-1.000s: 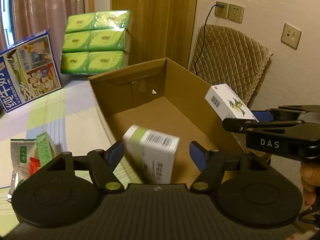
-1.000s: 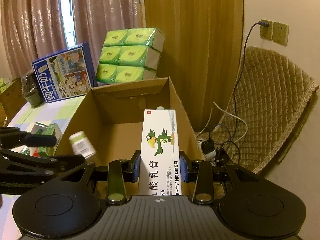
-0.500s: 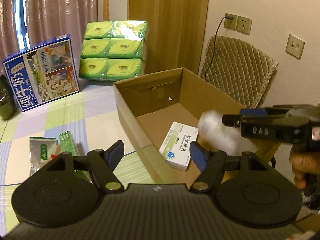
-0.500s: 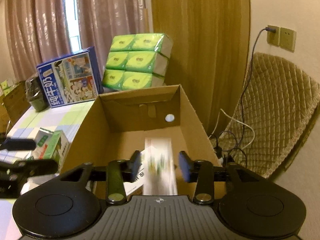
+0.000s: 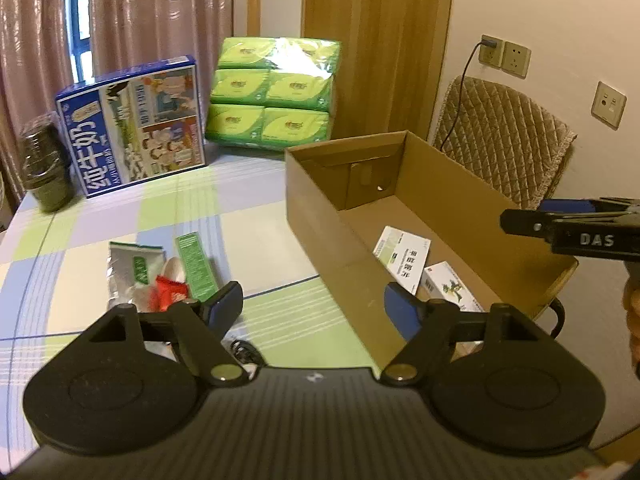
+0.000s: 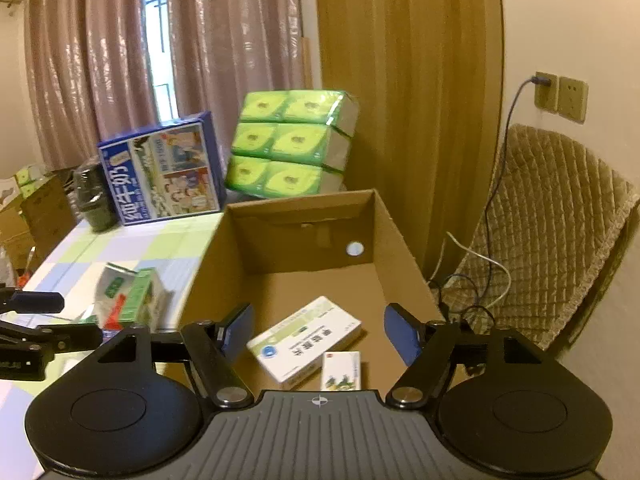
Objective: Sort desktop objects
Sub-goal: 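Open the left tool dropping its box into the cardboard box while the right tool releases its box, then move both tools back toward the remaining items on the table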
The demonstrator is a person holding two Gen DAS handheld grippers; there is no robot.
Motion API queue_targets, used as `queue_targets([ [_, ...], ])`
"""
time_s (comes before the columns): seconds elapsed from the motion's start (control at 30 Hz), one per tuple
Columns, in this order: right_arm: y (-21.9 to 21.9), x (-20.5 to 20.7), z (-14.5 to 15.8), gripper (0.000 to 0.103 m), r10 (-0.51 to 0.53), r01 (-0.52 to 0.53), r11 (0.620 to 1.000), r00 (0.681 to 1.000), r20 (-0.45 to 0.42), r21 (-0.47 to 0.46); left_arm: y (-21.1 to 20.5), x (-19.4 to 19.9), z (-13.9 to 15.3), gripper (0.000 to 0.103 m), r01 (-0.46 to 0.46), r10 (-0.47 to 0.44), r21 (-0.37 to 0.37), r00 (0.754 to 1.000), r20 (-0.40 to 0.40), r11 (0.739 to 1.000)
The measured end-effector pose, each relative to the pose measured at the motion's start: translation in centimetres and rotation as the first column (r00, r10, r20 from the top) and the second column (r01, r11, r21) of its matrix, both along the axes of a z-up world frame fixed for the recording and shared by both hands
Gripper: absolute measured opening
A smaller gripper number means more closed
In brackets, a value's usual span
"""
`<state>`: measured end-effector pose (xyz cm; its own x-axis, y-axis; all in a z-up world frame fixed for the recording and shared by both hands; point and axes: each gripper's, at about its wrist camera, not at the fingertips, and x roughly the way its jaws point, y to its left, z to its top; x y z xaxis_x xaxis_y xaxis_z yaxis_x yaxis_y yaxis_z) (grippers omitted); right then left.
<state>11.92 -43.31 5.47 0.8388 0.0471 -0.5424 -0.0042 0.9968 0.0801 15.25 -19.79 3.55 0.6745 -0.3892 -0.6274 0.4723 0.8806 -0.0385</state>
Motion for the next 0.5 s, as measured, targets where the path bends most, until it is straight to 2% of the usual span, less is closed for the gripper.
queue_targets([
  [0.13, 1.6, -1.5, 0.9, 0.078, 0.025, -0.025, 1.000, 1.000, 0.007, -0.002, 1.4, -1.0, 0.5, 0.081, -0.017, 0.017, 0.006, 1.000, 0.001, 1.000],
  [0.23, 2.7, -2.7, 1.4, 0.086, 0.041, -0.042, 0.999, 0.999, 0.015, 0.006, 2.8, -1.9, 0.8, 0.087, -0.035, 0.035, 0.012, 0.999, 0.003, 0.999],
  [0.3, 3.5, -3.5, 1.8, 0.097, 0.054, -0.054, 0.998, 0.998, 0.028, 0.006, 4.0, -2.4, 1.1, 0.090, -0.052, 0.052, 0.013, 0.999, 0.008, 0.999],
  [0.37, 4.4, -4.2, 2.2, 0.101, 0.072, -0.072, 0.997, 0.997, 0.038, -0.003, 5.2, -3.0, 1.2, 0.093, -0.067, 0.067, 0.015, 0.998, 0.010, 0.998],
  [0.5, 5.9, -5.2, 2.7, 0.101, 0.103, -0.103, 0.995, 0.994, 0.044, 0.004, 8.0, -4.1, 1.5, 0.099, -0.109, 0.109, 0.024, 0.994, 0.017, 0.994],
])
